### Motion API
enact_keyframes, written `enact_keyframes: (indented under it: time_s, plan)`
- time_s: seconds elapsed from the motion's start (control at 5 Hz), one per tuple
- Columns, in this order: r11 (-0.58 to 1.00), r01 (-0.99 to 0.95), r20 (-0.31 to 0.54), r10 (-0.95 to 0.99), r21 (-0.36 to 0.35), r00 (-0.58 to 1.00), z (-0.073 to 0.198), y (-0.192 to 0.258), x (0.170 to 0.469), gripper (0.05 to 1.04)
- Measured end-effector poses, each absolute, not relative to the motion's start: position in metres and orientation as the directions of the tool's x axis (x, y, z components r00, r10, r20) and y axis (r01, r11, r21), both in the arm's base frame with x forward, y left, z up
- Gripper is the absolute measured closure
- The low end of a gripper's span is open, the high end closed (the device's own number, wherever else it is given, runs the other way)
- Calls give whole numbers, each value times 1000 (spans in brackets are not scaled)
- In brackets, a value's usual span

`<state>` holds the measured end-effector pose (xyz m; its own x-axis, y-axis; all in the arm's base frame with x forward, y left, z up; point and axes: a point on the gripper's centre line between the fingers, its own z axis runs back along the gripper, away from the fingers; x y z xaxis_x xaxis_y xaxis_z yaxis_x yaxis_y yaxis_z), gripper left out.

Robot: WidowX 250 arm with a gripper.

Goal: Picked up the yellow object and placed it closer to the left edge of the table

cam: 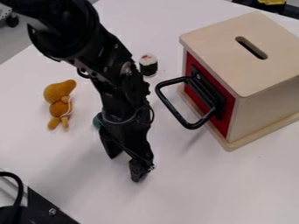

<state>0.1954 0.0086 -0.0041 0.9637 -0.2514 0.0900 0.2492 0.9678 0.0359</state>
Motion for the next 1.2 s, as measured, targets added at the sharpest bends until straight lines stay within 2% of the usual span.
enact_keyframes:
  time_s: [0.2,0.4,0.8,1.0,1.2]
  plan:
    - [968,247,91,-249,34,964,-3,8,196,95]
    - [966,258,77,-257,-5,963,7,3,187,93]
    - [972,230,226,-233,38,946,86,13,189,93]
    - [988,143,249,-153,57,956,115,37,188,93]
    - [998,35,221,-46,55,974,112,68,197,93]
